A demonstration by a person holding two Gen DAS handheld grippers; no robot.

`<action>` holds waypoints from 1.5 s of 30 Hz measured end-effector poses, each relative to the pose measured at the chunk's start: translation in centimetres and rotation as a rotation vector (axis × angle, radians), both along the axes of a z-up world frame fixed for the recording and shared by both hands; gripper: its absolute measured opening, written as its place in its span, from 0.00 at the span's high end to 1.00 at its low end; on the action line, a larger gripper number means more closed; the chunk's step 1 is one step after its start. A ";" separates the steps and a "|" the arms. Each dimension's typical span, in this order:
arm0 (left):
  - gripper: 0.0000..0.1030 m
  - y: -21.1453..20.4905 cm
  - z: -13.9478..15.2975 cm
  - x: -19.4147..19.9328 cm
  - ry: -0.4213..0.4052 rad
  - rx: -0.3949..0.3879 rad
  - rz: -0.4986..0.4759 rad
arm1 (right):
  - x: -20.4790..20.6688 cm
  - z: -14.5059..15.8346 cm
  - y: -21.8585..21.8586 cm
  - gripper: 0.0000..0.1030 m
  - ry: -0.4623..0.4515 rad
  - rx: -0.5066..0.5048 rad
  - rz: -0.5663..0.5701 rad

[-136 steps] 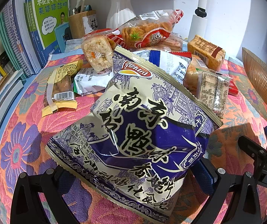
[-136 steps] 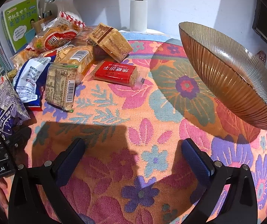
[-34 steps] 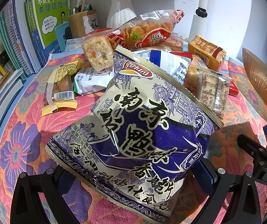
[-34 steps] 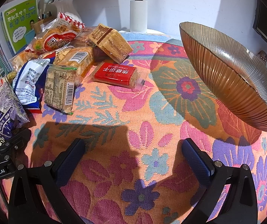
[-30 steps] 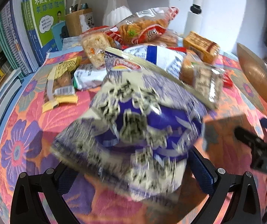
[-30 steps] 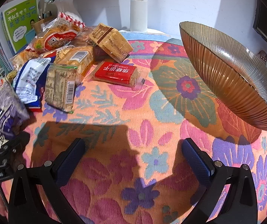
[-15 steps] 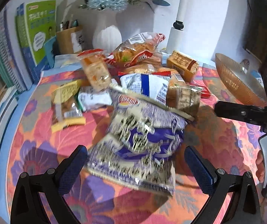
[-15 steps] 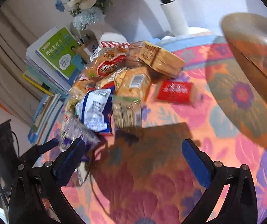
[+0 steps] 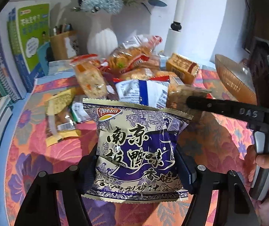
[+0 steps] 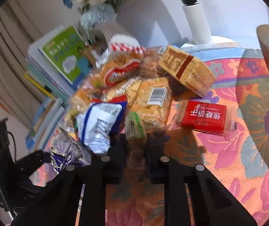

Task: Organize snacks
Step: 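Grasp the purple-and-white duck snack bag with the left tool, then carry the purple bag into the amber glass bowl and open the left tool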

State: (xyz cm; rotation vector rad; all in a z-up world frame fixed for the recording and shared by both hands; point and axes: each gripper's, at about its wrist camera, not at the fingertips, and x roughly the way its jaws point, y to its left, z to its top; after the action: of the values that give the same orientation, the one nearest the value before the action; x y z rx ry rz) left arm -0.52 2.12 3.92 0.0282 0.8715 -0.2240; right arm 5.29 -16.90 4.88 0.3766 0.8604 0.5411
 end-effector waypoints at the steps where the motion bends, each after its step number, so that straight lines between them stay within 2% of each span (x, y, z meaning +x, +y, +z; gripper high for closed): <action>1: 0.32 0.2 0.3 -0.2 -0.005 -0.007 0.013 | -0.1 0.3 -0.4 0.84 -0.007 0.030 -0.003; 3: 0.32 0.5 0.9 -0.5 -0.006 -0.026 0.024 | -0.5 1.0 -1.1 0.84 -0.013 0.096 0.002; 5: 0.32 0.3 1.6 -0.7 -0.012 -0.010 0.040 | -0.7 1.8 -1.6 0.84 -0.019 0.135 0.000; 7: 0.32 -0.1 2.6 -0.7 -0.020 0.016 0.057 | -0.9 2.8 -2.0 0.84 -0.031 0.151 0.001; 10: 0.32 -1.3 4.7 -0.2 -0.048 0.013 0.038 | -1.0 4.5 -3.4 0.84 -0.050 0.169 -0.008; 17: 0.32 -7.5 11.1 2.7 -0.143 -0.003 -0.031 | -0.4 9.6 -10.5 0.84 -0.119 0.139 -0.120; 21: 0.32 -13.1 13.5 5.3 -0.157 -0.048 -0.107 | 0.2 11.4 -15.5 0.84 -0.118 0.066 -0.220; 25: 0.32 -18.5 13.9 7.6 -0.129 -0.091 -0.182 | 0.7 11.3 -20.4 0.83 -0.081 0.028 -0.322; 31: 0.30 -25.8 11.7 10.2 -0.056 -0.134 -0.292 | 1.4 9.3 -24.8 0.82 0.002 -0.022 -0.404; 33: 0.25 -27.4 10.8 11.0 -0.026 -0.132 -0.307 | 1.7 8.6 -25.1 0.78 0.034 -0.078 -0.412; 34: 0.23 -28.1 10.2 11.4 -0.007 -0.110 -0.306 | 1.8 8.5 -25.2 0.58 0.046 -0.110 -0.431; 35: 0.16 -28.2 10.0 11.5 0.000 -0.094 -0.299 | 1.6 8.5 -25.3 0.28 0.046 -0.141 -0.463; 36: 0.09 -28.3 9.8 11.6 0.005 -0.069 -0.285 | 1.3 8.7 -25.5 0.15 0.029 -0.160 -0.486; 37: 0.08 -28.2 9.7 11.6 0.003 -0.063 -0.281 | 0.8 9.0 -25.5 0.09 0.002 -0.181 -0.507; 39: 0.07 -27.5 9.3 11.5 -0.002 -0.058 -0.270 | 0.3 9.8 -25.0 0.09 -0.027 -0.224 -0.515; 45: 0.07 -24.9 9.6 11.1 -0.011 -0.033 -0.215 | -0.2 11.8 -22.0 0.09 -0.090 -0.261 -0.479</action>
State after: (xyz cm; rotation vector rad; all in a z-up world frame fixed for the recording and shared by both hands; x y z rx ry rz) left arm 10.55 -22.82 13.52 0.0928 0.8538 -0.4393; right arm 5.07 -38.86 16.69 0.3022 0.7114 0.0010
